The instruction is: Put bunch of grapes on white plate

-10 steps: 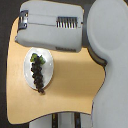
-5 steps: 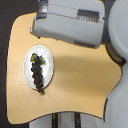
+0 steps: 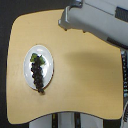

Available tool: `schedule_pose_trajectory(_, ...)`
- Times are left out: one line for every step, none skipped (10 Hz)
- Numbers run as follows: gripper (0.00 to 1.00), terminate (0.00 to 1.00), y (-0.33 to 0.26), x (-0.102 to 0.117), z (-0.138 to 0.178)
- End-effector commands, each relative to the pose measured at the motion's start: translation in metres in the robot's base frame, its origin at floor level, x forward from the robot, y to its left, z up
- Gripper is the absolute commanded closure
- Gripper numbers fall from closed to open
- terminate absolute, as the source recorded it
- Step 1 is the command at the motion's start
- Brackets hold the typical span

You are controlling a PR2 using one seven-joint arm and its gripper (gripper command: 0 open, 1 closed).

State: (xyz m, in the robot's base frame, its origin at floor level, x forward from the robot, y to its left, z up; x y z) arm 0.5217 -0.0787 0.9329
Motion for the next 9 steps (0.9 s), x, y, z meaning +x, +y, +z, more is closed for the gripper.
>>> schedule_pose_trajectory(0.0,0.0,-0.103,0.007,0.025)
schedule_pose_trajectory(0.0,0.0,-0.118,0.007,0.028)
schedule_pose_trajectory(0.0,0.0,-0.133,0.006,0.03)
schedule_pose_trajectory(0.0,0.0,-0.146,0.007,0.03)
schedule_pose_trajectory(0.0,0.0,-0.153,0.008,0.03)
schedule_pose_trajectory(0.0,0.0,-0.156,0.008,0.029)
schedule_pose_trajectory(0.0,0.0,-0.163,0.007,0.028)
schedule_pose_trajectory(0.0,0.0,-0.172,0.004,0.025)
schedule_pose_trajectory(0.0,0.0,-0.175,-0.001,0.022)
